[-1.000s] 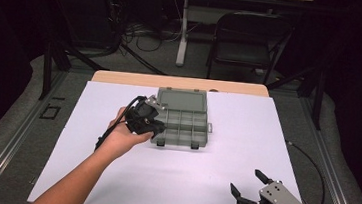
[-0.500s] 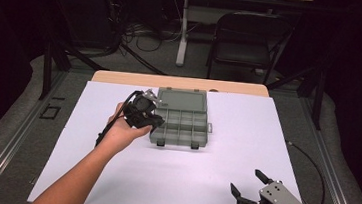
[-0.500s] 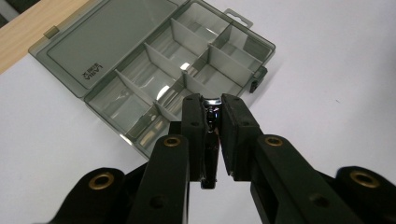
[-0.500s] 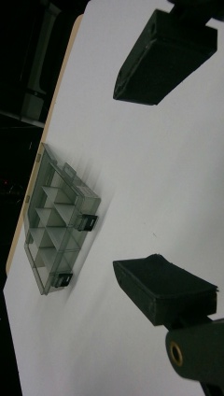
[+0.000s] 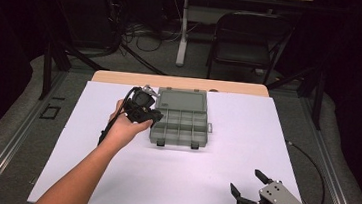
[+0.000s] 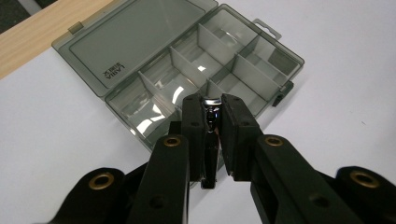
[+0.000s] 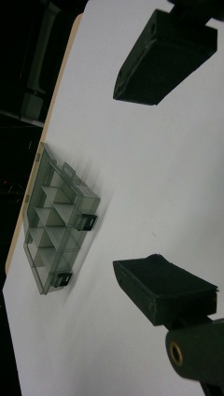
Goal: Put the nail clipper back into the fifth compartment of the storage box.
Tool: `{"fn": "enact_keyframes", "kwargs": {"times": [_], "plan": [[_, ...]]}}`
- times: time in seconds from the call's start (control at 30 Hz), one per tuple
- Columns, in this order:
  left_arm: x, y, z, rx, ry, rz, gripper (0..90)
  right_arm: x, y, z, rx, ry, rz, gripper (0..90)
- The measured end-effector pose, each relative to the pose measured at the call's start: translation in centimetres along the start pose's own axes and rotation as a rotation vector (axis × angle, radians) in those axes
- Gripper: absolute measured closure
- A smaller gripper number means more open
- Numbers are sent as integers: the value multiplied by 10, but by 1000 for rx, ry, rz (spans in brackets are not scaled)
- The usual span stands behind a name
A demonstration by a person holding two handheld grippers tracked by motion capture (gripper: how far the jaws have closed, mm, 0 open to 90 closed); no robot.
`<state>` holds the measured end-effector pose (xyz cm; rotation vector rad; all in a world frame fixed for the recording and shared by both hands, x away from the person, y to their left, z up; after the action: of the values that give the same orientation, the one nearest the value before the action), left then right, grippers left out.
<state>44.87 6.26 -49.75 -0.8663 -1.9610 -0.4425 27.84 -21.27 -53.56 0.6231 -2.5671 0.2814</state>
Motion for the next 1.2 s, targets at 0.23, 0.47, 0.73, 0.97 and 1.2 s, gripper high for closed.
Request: {"fn": "enact_keyframes", "kwargs": {"times": [0.23,0.47,0.73,0.97,1.2], "plan": [[-6,7,-2,32,-2,-14,801,0,0,0,-4,-3,-3,148],[-10,12,-2,39,4,-21,801,0,0,0,-7,-1,-5,148],[-17,14,-3,39,16,-26,801,0,-1,0,-4,0,-4,148],[-24,15,-1,42,27,-26,801,0,-1,1,-3,0,-4,148],[-32,16,3,46,43,-24,801,0,-1,1,-1,2,-4,148]]}}
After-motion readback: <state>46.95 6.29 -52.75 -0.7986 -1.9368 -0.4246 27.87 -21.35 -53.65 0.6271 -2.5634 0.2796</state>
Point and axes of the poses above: each handheld gripper's, and its own axes: x roughly backward along the jaws, z roughly out of its underside, y roughly to its left, the point moved 10 cm from there along -x, roughly forward along the jaws, and after that the axes turned 8 degrees about y, right-handed, at the moved point
